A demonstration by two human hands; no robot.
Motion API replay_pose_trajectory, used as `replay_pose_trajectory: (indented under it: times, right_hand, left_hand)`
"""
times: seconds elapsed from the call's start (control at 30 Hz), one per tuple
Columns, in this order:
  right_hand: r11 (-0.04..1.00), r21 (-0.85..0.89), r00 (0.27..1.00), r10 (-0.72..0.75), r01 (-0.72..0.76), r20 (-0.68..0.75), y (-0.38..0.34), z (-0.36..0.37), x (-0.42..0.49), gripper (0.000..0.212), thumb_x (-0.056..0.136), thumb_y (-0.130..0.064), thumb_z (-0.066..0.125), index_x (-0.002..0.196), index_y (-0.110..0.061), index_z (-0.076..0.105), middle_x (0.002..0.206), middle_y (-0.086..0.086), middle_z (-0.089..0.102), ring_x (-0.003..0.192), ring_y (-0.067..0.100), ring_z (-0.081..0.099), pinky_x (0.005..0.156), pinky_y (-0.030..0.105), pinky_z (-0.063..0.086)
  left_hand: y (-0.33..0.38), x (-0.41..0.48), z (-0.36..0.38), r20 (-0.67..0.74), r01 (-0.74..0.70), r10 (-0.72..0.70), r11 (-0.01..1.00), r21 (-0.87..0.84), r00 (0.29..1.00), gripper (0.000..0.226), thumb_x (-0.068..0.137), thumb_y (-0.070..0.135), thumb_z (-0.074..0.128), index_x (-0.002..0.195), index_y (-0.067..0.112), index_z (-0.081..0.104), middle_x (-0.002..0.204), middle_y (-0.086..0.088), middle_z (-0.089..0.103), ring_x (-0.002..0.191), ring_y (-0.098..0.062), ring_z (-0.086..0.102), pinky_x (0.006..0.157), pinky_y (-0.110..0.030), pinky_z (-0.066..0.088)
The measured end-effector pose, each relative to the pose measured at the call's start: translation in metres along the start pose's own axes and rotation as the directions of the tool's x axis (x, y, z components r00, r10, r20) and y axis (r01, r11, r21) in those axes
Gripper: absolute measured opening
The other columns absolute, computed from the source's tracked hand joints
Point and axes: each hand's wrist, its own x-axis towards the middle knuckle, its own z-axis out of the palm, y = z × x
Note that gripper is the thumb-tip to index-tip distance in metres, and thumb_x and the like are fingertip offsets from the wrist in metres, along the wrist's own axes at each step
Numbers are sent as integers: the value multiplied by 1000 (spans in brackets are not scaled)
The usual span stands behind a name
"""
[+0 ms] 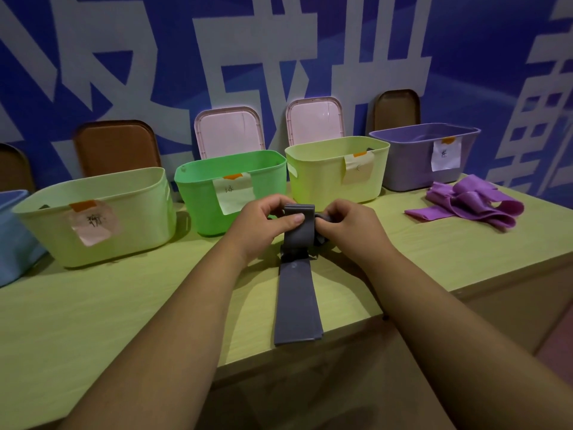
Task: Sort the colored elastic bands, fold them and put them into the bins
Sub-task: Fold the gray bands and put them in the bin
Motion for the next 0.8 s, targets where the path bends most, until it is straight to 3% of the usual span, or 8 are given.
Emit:
replay_pose_trajectory:
  times: [0.1, 0.3, 0.47, 0.6, 0.7, 0.8]
  right_hand:
    - [1000, 12, 1000, 15, -15, 16, 1, 1, -1, 14, 91, -32, 77, 85, -21, 71, 79, -2, 73, 81, 21, 69, 74, 42, 58]
    - [1000, -10, 999, 2, -2, 42, 0, 0, -3, 13, 92, -32, 76, 89, -24, 66, 88, -2, 73, 85, 22, 71, 78, 47, 60]
    - [993, -86, 993, -76, 84, 90, -3, 0, -4, 15, 89, -37, 77, 98, -27, 70, 92, -4, 71, 90, 18, 67, 78, 45, 59]
    - [992, -101, 991, -60, 72, 117, -2, -1, -4, 31, 83, -59, 71, 93, -30, 72, 88, -6, 70, 84, 16, 66, 75, 47, 61]
    - [995, 32, 989, -93, 90, 111, -5, -3, -4, 29, 92, -47, 78, 87, -20, 71, 94, -2, 67, 90, 19, 63, 78, 39, 53]
    - [933, 358, 991, -10, -40, 136, -11, -10, -9, 30, 98, -41, 74, 88, -13, 74, 103, -4, 73, 105, 18, 67, 97, 44, 49]
  left_hand:
    - [2, -1, -1, 24, -1, 2, 1000, -24, 1000, 20, 88, 34, 79, 105, 25, 78, 108, -14, 74, 103, -33, 68, 91, -47, 62]
    - [4, -2, -1, 11, -22, 21, 999, 45, 1000, 12, 96, 12, 78, 103, 22, 74, 106, -9, 74, 91, -11, 65, 84, -35, 59]
    - [2, 2, -5, -71, -30, 35, 997, 72, 997, 30, 95, 10, 78, 94, 39, 74, 102, 6, 75, 94, -22, 68, 90, -51, 61]
    - [5, 2, -8, -134, -34, 29, 999, -36, 991, 19, 99, 3, 71, 103, 22, 70, 101, -2, 73, 97, -22, 68, 82, -33, 62]
    - [6, 3, -9, -166, -30, 8, 991, -131, 986, 21, 101, 0, 68, 103, 21, 69, 96, 0, 74, 91, -14, 67, 80, -29, 58]
    - [6, 6, -9, -204, -43, -10, 966, -254, 979, 21, 102, -3, 64, 103, 17, 68, 93, 4, 75, 88, -7, 69, 80, -24, 57]
